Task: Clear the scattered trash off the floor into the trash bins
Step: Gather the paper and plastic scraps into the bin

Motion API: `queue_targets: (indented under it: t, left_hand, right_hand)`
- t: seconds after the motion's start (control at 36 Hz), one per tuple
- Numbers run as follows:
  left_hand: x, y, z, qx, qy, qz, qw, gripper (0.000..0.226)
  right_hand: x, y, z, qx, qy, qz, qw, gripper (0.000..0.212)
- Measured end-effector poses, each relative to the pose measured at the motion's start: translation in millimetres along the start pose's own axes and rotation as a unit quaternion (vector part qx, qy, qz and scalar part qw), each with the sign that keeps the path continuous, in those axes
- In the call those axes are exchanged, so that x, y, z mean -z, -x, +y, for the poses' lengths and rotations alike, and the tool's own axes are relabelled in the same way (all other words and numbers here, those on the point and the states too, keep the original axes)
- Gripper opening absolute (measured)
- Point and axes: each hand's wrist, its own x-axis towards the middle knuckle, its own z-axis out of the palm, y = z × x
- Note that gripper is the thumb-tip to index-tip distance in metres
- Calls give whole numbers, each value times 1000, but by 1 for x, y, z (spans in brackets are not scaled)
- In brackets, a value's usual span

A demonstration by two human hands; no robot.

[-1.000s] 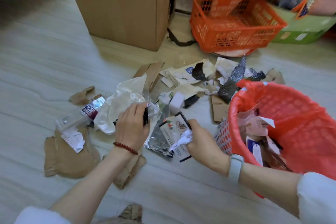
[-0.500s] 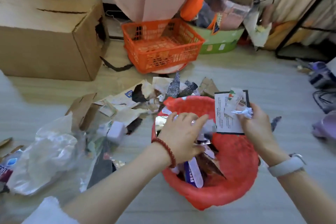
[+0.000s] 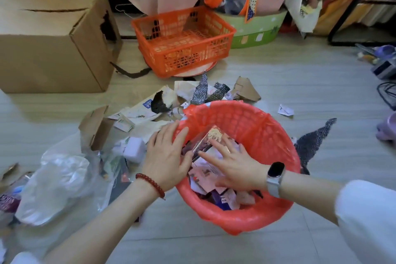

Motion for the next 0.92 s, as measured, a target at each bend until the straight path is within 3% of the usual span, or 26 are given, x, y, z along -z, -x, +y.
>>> queue_targets:
  t: [0.17,0.33,0.39,0.44,0.5,0.58,0.64,0.75,0.86,0.92]
  left_hand:
    - [0,2,1,5,2,-17,1000,54]
    - [11,-1,-8,-13,30,33,999,46]
    - [19,-5,-16,-7,53,63,997,40]
    - [28,-9,-27,0,60,91,994,35]
    - [40,-12,-42,10,60,116,991,34]
    - [62,-11,-65,40,65,154,985,36]
    - [75,-4,-83,68,53,159,984,37]
    - [81,36,-127,132,21,132,982,34]
    - [69,96,-171,245,20,63,967,31]
    - [63,124,-191,296,15,14,955,31]
  right_hand:
    - [-41,-28,12,-17,24,-160,987,91]
    - [5,-24,3,-27,9,-174,984,76]
    - [39,-18,-1,-23,-13,-105,994,63]
    - [69,-14,-8,-16,-36,38,998,34]
    - [92,-14,-21,-26,-108,186,976,14]
    - [116,-28,-52,-10,-244,323,914,15]
    - [122,-46,-80,15,-288,344,894,19]
    - [106,-94,-143,37,-298,295,907,25]
    - [61,-144,-195,8,-235,74,969,27]
    - [28,-161,-211,-11,-183,-1,983,34]
